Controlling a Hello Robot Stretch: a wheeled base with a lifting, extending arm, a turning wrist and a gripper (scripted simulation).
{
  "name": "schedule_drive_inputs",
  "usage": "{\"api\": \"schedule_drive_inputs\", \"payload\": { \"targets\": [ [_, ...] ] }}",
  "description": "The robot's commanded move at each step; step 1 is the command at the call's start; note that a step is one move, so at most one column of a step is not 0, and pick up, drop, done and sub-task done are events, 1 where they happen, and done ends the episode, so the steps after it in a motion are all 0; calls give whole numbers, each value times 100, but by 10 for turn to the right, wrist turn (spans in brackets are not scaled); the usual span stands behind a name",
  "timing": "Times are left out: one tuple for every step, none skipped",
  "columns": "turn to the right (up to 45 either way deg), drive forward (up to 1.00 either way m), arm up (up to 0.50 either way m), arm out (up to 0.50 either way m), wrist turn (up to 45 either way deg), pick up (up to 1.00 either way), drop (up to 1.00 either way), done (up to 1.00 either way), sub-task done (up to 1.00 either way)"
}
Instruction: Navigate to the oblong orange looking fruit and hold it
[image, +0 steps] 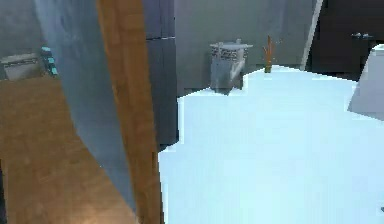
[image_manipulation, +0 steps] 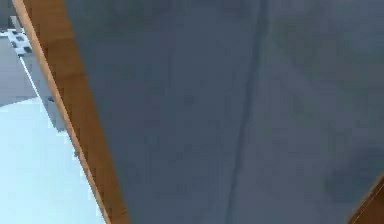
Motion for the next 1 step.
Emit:
{"api": "schedule_drive_inputs", "payload": {
  "targets": [
    [-330, 0, 0, 0, 0, 0, 0, 0, 0]
  ]
}}
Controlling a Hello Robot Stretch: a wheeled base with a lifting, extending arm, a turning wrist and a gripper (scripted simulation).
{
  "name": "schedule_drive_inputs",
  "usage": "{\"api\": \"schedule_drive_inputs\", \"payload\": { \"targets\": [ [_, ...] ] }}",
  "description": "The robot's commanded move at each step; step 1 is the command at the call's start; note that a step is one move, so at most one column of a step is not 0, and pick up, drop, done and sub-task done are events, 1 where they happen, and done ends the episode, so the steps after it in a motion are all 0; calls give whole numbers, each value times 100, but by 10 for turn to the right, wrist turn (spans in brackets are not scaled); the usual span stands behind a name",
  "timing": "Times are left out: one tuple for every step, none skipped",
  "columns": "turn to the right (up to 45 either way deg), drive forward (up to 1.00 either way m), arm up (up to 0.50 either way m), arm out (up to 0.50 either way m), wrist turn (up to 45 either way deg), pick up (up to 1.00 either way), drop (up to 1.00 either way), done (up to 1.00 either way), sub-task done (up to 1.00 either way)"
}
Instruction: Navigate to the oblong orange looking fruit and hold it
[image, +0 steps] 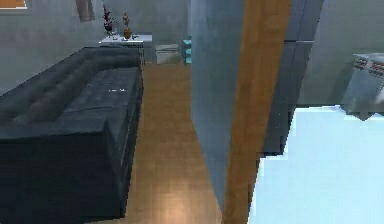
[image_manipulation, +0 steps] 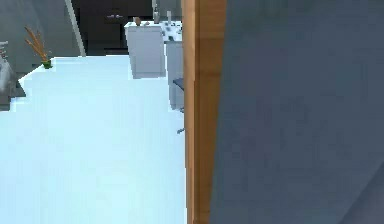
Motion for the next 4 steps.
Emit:
{"api": "schedule_drive_inputs", "payload": {
  "targets": [
    [0, 30, 0, 0, 0, 0, 0, 0, 0],
    [450, 0, 0, 0, 0, 0, 0, 0, 0],
    [360, 0, 0, 0, 0, 0, 0, 0, 0],
    [0, 100, 0, 0, 0, 0, 0, 0, 0]
  ]
}}
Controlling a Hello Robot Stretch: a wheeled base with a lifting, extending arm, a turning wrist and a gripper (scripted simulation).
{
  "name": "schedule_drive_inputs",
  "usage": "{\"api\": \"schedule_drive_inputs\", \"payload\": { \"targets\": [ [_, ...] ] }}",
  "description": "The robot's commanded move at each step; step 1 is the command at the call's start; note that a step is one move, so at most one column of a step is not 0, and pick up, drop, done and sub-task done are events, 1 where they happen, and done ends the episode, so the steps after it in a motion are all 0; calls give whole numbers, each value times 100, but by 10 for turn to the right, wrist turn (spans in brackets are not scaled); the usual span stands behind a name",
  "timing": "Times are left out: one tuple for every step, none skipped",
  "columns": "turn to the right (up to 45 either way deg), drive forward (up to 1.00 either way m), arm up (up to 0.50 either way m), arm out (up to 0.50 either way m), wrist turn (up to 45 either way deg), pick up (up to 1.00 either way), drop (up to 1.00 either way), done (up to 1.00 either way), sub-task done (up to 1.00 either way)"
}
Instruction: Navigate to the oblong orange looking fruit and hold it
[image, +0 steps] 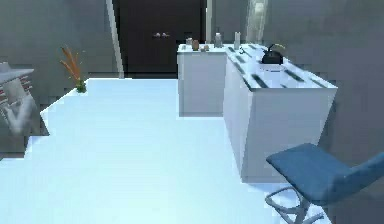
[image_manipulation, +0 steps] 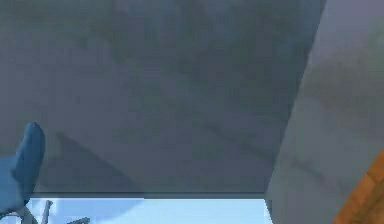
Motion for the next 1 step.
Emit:
{"api": "schedule_drive_inputs", "payload": {
  "targets": [
    [0, 100, 0, 0, 0, 0, 0, 0, 0]
  ]
}}
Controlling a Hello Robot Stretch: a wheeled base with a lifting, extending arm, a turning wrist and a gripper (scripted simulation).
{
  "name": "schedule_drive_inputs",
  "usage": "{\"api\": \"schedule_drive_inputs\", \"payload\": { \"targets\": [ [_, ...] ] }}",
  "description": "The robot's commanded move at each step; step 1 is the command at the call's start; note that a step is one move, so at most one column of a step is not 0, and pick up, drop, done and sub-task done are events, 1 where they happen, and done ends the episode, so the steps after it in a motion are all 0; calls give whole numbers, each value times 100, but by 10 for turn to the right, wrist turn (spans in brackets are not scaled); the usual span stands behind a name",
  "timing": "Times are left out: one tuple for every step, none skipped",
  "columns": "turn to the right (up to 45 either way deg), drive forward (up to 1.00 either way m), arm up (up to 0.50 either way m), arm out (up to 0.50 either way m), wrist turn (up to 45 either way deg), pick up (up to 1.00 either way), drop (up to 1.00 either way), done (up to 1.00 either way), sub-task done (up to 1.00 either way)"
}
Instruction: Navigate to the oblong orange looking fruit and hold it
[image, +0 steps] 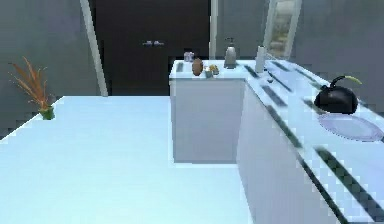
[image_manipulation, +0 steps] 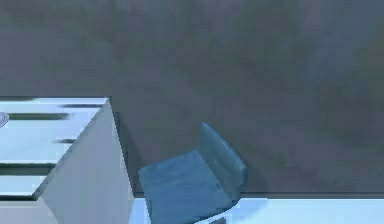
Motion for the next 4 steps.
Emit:
{"api": "schedule_drive_inputs", "payload": {
  "targets": [
    [30, 0, 0, 0, 0, 0, 0, 0, 0],
    [-450, 0, 0, 0, 0, 0, 0, 0, 0],
    [-450, 0, 0, 0, 0, 0, 0, 0, 0],
    [-240, 0, 0, 0, 0, 0, 0, 0, 0]
  ]
}}
